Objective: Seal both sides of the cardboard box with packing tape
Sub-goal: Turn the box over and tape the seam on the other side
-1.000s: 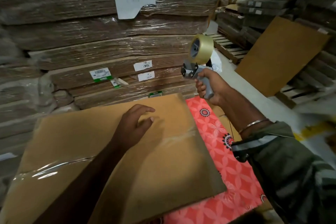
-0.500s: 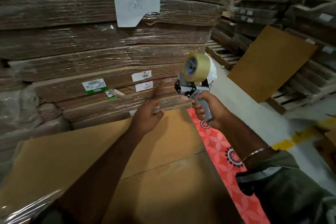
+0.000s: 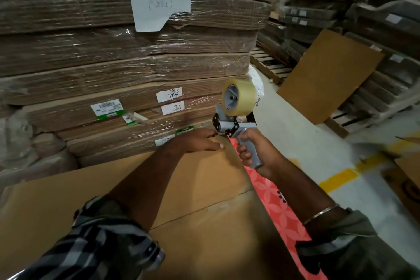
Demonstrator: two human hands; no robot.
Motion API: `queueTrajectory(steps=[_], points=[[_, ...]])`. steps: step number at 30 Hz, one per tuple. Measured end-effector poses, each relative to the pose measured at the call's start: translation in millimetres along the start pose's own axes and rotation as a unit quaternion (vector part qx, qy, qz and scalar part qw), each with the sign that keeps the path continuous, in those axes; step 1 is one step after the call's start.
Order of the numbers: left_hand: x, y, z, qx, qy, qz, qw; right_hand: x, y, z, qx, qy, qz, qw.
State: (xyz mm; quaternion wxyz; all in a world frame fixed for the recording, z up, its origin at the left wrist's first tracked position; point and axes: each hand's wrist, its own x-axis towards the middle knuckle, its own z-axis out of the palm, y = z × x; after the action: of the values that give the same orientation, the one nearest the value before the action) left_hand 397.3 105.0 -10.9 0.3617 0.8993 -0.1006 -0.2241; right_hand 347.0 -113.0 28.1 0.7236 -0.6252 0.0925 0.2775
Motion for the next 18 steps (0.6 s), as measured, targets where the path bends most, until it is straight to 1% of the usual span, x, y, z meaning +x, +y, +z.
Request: queueTrajectory(steps=[3, 9, 15, 18], points=[[1.8, -1.1, 0.7, 0.003, -0.017, 0.001, 1.0, -1.9, 0.0, 0.1, 0.003, 0.003, 0.001, 1.0], [0.8, -4.5, 6.2, -0.007, 0.007, 0.0, 1.0, -5.2, 1.8, 0.3, -0.004, 0.006, -0.003, 1.0], [1.1, -4.6, 12.7, -0.014, 0.027, 0.012, 0.999, -6.8, 12.6, 2.5, 0.02, 0.031, -0.002, 0.999], [0.8, -2.7, 14.0, 0.003, 0.038, 0.023, 0.999, -7.4, 16.3, 3.8, 0.025, 0.043, -0.004, 0.999]])
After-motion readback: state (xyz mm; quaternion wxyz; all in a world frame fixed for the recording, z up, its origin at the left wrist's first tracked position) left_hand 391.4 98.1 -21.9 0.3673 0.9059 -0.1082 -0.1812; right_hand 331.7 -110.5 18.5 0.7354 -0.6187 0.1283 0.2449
